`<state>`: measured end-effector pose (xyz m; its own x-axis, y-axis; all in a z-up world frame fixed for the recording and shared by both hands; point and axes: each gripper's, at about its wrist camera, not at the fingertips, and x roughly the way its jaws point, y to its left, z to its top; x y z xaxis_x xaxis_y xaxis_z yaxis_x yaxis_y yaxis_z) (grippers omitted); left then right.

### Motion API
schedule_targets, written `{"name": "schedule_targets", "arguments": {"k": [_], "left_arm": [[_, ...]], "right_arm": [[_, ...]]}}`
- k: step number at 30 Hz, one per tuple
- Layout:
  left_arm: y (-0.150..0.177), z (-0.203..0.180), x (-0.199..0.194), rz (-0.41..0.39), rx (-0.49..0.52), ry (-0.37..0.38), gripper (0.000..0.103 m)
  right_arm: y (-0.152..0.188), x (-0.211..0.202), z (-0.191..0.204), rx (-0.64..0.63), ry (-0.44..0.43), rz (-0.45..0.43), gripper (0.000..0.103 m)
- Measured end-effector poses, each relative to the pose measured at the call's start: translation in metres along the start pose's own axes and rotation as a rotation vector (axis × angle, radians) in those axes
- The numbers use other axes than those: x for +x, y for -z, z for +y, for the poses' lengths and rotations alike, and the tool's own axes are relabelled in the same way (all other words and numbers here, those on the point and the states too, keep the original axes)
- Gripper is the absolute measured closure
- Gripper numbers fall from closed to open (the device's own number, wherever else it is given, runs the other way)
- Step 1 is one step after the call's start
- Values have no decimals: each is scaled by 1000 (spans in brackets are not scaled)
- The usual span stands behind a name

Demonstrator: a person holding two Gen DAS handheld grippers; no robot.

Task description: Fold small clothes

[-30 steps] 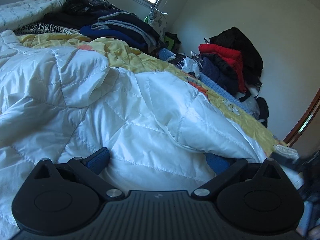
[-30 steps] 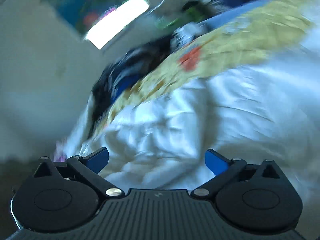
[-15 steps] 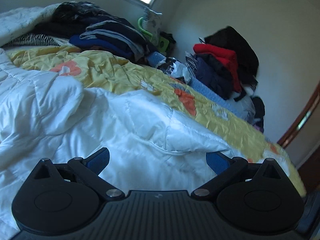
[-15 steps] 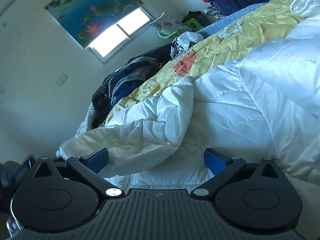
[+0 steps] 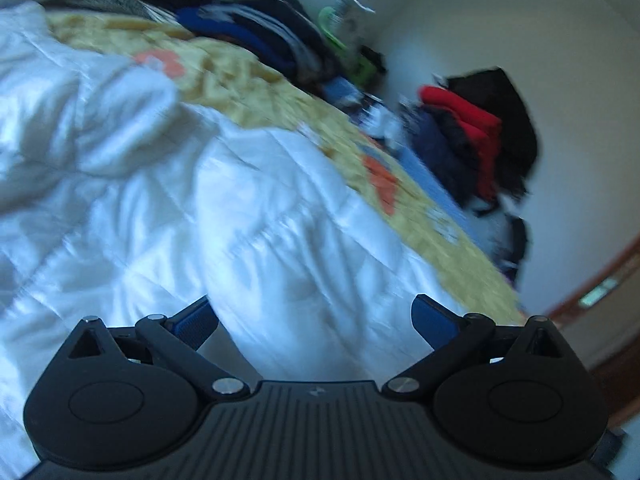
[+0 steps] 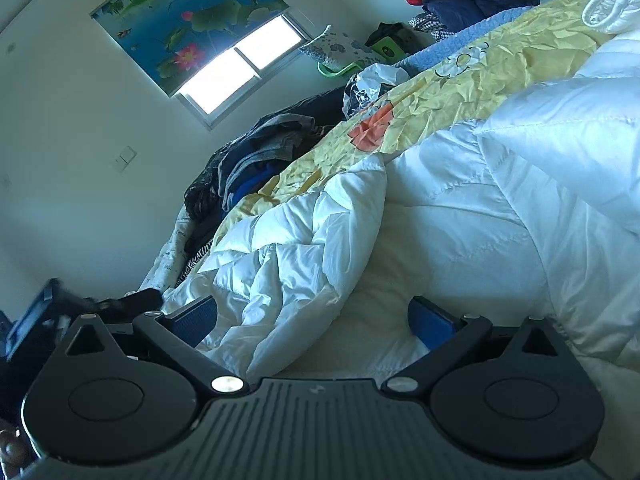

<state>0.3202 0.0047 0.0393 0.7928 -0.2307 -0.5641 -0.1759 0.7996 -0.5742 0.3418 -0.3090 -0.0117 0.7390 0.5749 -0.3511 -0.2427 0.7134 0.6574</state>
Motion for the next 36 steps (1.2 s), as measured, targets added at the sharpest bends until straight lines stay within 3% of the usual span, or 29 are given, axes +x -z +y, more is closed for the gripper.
{"name": "schedule_targets", "arguments": {"k": [1, 3, 4, 7, 9, 11, 13, 16, 18, 21, 23, 24, 25, 27, 30, 33, 36], "left_arm": [[-2, -4, 5, -4, 23, -45, 32], [-6, -9, 24, 80, 66, -86, 83], [-8, -10, 34, 130, 51, -88, 90], [-17, -18, 52, 196, 11, -75, 92], [-30, -26, 53, 201, -48, 37, 93], [-40, -38, 42, 188, -75, 202, 93], [-38, -49, 27, 164, -30, 245, 93], [-21, -51, 34, 192, 130, 80, 93], [-11, -31, 49, 270, 115, -25, 93], [-8, -6, 46, 306, 12, 16, 89], [-12, -5, 35, 337, 2, 28, 77], [-14, -7, 27, 339, 23, 32, 61], [-17, -9, 17, 331, 56, 25, 34], [-19, -14, -11, 269, 111, -7, 11], [-23, -27, -42, 192, 230, -31, 11], [-19, -54, -59, -34, 412, -97, 11], [3, -87, -38, -171, 655, -171, 11]], "right_arm": [[0, 0, 1, -2, 1, 0, 0], [0, 0, 1, -3, 1, 1, 0], [0, 1, 1, -2, 1, 1, 0], [0, 1, 1, 1, 0, -2, 0], [0, 1, 1, 5, -3, -4, 0], [0, 0, 0, 6, -5, -5, 0], [0, 0, 0, 10, -8, -8, 0], [-1, 0, -2, 12, -9, -8, 0], [-1, 0, -1, 8, -5, -6, 0], [-1, 0, -1, 10, -6, -7, 0], [-1, -1, -1, 11, -8, -7, 0], [-1, -1, -1, 12, -8, -7, 0], [-1, -1, -1, 12, -8, -7, 0], [-1, -1, -1, 12, -7, -7, 0], [-1, -1, -1, 12, -7, -7, 0], [-1, -1, -1, 12, -3, -8, 0], [0, -1, -1, 12, -2, -9, 0]]}}
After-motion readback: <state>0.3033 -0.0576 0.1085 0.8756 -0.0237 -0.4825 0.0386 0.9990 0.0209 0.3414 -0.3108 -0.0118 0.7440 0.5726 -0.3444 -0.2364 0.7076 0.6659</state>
